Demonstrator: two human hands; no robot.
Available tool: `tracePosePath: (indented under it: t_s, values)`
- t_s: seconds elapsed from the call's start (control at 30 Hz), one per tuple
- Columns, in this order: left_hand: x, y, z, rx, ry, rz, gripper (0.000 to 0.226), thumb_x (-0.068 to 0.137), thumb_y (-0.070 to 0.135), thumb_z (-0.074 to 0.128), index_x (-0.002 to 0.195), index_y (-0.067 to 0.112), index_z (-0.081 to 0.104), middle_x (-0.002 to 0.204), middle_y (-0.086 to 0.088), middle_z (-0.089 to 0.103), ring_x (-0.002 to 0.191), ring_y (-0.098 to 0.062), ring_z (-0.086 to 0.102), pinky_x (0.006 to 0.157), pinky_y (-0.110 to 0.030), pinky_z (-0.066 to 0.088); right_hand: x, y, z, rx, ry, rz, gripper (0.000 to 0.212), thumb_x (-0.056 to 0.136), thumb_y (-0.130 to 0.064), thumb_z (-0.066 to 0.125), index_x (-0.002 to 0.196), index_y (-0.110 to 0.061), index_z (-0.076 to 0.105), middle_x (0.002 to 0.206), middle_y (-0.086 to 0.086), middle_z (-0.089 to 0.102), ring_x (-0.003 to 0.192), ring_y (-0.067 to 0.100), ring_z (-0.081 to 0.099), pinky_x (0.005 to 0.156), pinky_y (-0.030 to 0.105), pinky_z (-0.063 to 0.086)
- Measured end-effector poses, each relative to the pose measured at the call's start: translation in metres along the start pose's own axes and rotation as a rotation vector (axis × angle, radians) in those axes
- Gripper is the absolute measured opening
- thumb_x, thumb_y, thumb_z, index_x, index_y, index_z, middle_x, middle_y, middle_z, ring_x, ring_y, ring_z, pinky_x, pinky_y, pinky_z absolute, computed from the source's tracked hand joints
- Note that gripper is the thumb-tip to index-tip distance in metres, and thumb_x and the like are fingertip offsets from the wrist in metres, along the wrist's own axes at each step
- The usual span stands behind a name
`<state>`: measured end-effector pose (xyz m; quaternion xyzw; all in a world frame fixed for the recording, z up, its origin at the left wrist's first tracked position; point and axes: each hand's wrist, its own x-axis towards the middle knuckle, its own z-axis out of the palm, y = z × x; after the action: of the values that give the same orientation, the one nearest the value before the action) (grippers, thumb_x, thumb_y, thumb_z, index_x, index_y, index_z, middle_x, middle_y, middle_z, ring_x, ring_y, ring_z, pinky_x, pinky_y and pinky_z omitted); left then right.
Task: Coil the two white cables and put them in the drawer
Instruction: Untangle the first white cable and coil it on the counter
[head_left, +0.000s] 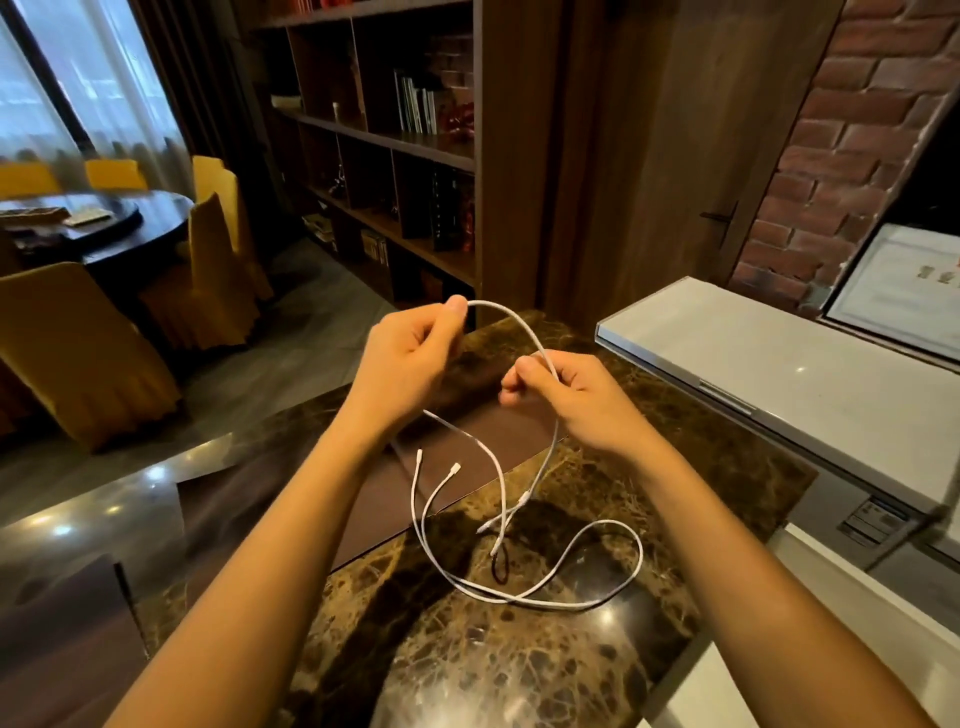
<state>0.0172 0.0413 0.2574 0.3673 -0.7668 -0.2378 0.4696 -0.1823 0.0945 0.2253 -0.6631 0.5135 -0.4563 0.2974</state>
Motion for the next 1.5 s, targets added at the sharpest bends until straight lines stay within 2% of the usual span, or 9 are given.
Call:
tracePosePath:
  t_s: [0.13,0.4,0.53,0.63,0.77,0.93,1.3,1.43,1.5]
  values:
    - [0.006,-0.019,-0.030,0.021,0.194,-0.091,0.053,0.108,0.029,0.044,0.055,0.022,0.040,0.043,0.013,0.038,0.040,-0.003,0.033,0.046,-0.016,0.025,-0.009,-0.004,-0.018,0.179,0.029,0.069,0.035,0.103,-0.030,0.053,0.075,-0.012,0.065,0.056,0.005,0.049,0.048,0.015,0.048,0.050,0.023,0.045]
    - [-0.017,-0.106,-0.082,0.215,0.248,-0.428,0.056,0.102,0.048,0.047,0.054,0.023,0.057,0.047,0.005,0.047,0.046,-0.008,0.043,0.055,-0.033,0.031,-0.036,0.012,-0.081,0.085,-0.094,0.284,0.037,0.101,-0.035,0.049,0.082,-0.006,0.063,0.061,0.000,0.032,0.052,0.012,0.029,0.044,0.020,0.025]
    - [-0.032,-0.113,-0.044,0.530,0.022,-0.422,0.027,0.101,0.022,0.058,0.117,0.004,0.072,0.108,-0.026,0.071,0.105,-0.041,0.066,0.090,-0.042,0.048,-0.032,0.006,-0.064,0.194,-0.133,0.304,0.036,0.106,-0.035,0.046,0.078,-0.016,0.060,0.056,-0.005,0.033,0.045,0.010,0.027,0.037,0.017,0.022]
    - [-0.037,-0.078,-0.005,0.450,-0.048,-0.248,0.039,0.100,0.017,0.061,0.137,0.004,0.061,0.132,-0.020,0.065,0.125,-0.033,0.059,0.105,-0.039,0.043,-0.026,-0.003,-0.041,0.271,-0.171,0.303,0.035,0.106,-0.034,0.045,0.082,-0.015,0.061,0.056,-0.005,0.033,0.046,0.011,0.025,0.037,0.018,0.022]
    - [-0.049,-0.005,0.040,0.158,-0.087,0.037,0.032,0.104,0.022,0.053,0.133,0.016,0.065,0.127,0.006,0.067,0.118,-0.003,0.060,0.100,-0.011,0.041,-0.021,-0.013,-0.013,0.434,-0.230,0.304,0.035,0.107,-0.029,0.044,0.086,-0.013,0.066,0.060,-0.002,0.038,0.048,0.009,0.028,0.045,0.023,0.022]
    - [-0.052,0.007,0.059,0.043,0.047,0.050,0.017,0.103,0.020,0.054,0.099,0.018,0.070,0.093,0.010,0.065,0.090,-0.007,0.062,0.080,-0.018,0.047,-0.030,-0.013,-0.005,0.734,-0.226,0.384,0.029,0.107,-0.024,0.043,0.092,-0.008,0.063,0.062,-0.001,0.039,0.048,0.008,0.028,0.044,0.021,0.022]
    - [-0.077,-0.002,0.104,-0.247,0.021,-0.119,0.032,0.105,0.012,0.047,0.086,0.031,0.064,0.081,0.008,0.068,0.076,-0.013,0.065,0.071,-0.038,0.052,-0.051,-0.022,0.005,1.289,-0.215,0.442,0.032,0.103,-0.031,0.045,0.081,-0.012,0.059,0.051,-0.008,0.032,0.039,0.005,0.022,0.038,0.018,0.019]
    - [-0.100,0.016,0.121,-0.153,-0.001,-0.077,0.042,0.088,-0.001,0.051,0.084,0.041,0.056,0.088,0.030,0.068,0.079,0.014,0.060,0.070,-0.005,0.041,-0.043,-0.028,-0.003,1.332,-0.117,0.384,0.035,0.105,-0.031,0.043,0.081,-0.012,0.060,0.051,-0.008,0.033,0.038,0.005,0.025,0.038,0.019,0.019]
    - [-0.104,0.022,0.127,-0.123,-0.043,-0.144,0.029,0.086,0.006,0.045,0.081,0.034,0.055,0.074,0.016,0.063,0.067,0.004,0.055,0.061,-0.014,0.039,-0.039,-0.027,-0.007,1.295,-0.072,0.368,0.036,0.107,-0.031,0.041,0.084,-0.011,0.059,0.051,-0.008,0.034,0.038,0.005,0.026,0.038,0.019,0.021]
